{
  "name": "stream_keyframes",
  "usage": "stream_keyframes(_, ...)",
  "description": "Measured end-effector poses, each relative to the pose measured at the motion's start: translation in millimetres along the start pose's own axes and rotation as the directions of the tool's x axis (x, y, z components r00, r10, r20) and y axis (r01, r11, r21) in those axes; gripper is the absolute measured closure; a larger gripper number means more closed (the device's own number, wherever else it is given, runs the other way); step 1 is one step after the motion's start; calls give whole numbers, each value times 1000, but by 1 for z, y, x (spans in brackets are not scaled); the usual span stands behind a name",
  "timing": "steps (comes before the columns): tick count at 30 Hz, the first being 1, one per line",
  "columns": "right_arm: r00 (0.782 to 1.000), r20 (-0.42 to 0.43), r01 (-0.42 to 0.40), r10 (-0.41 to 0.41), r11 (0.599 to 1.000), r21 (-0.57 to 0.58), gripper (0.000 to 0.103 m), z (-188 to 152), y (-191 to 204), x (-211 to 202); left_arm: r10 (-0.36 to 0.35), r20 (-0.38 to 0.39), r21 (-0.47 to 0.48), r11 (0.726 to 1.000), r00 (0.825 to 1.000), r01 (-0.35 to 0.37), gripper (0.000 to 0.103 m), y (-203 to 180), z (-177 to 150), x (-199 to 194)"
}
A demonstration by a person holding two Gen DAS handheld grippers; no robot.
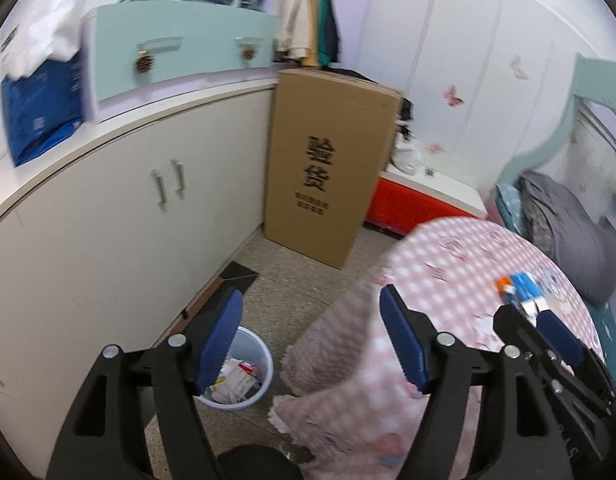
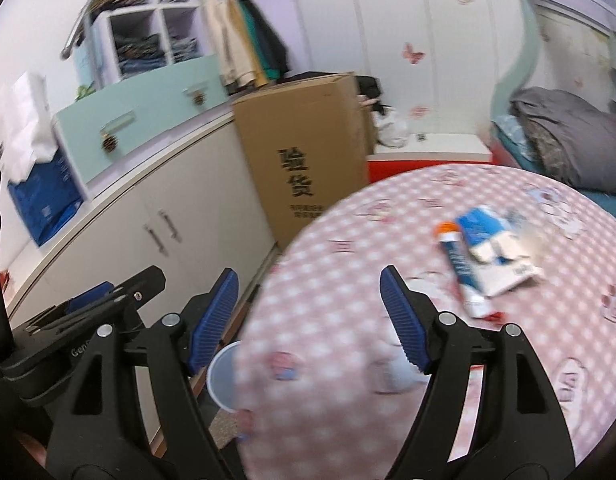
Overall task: Collect trash
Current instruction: 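Swing both open tools back over the table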
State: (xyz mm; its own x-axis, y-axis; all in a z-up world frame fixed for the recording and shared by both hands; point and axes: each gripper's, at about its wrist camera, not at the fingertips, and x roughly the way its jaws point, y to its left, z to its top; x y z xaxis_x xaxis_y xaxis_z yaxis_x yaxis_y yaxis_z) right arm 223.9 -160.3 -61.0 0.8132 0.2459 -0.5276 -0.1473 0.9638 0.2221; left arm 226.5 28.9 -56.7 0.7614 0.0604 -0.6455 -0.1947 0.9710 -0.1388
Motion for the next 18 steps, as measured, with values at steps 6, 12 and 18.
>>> stream_keyframes(6, 995, -20, 99, -97, 989, 111, 30, -9, -83, -17, -58, -50, 86, 994, 997, 63, 31, -64, -14, 8)
stream_keyframes(12, 985, -76, 170, -158, 968, 186, 30, -21, -141, -18, -83, -96, 165, 981, 992, 99, 30, -117, -29, 22)
stream_keyframes(18, 979, -81, 202, -187, 946, 253, 30, -26, -185, -21, -133, -155, 207, 965, 979, 164, 30, -163, -40, 41)
